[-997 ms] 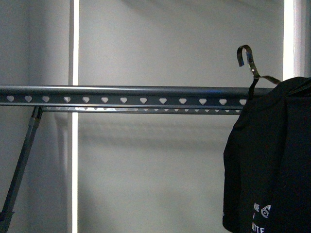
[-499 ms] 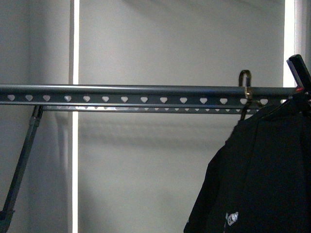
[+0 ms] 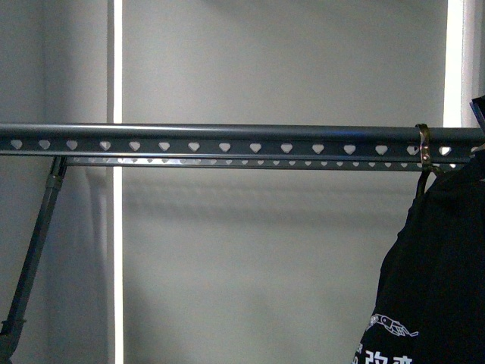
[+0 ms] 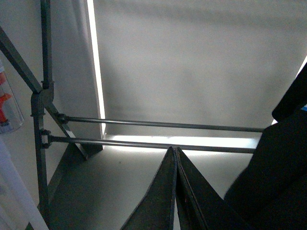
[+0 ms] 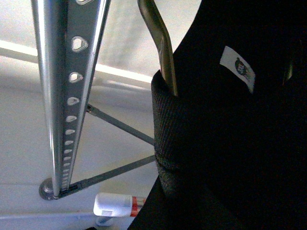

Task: Hang clothes on hanger

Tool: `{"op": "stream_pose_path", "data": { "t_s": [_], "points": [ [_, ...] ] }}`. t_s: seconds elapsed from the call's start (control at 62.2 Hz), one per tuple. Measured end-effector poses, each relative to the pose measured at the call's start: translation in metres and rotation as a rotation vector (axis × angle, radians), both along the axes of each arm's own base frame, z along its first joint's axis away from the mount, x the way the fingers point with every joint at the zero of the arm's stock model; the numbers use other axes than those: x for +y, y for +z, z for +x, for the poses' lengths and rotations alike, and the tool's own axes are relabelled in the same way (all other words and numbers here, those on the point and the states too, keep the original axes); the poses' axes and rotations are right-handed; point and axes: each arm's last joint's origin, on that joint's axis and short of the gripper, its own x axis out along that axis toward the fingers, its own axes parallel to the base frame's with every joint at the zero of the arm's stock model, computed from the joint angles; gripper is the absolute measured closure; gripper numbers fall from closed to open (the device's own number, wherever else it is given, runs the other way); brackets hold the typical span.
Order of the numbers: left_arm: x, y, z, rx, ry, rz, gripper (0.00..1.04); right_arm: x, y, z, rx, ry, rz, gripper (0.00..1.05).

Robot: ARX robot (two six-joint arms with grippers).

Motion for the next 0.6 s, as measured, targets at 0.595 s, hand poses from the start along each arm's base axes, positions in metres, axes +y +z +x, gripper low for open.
{"op": "stream_pose_path", "data": {
  "t_s": [0.595],
  "points": [
    [0.000,0.001,-0.016,-0.012,0.000,0.002,1.01,0.034,0.046,-0.004,-0.047,0.086,-0.059,1.01]
  ]
}}
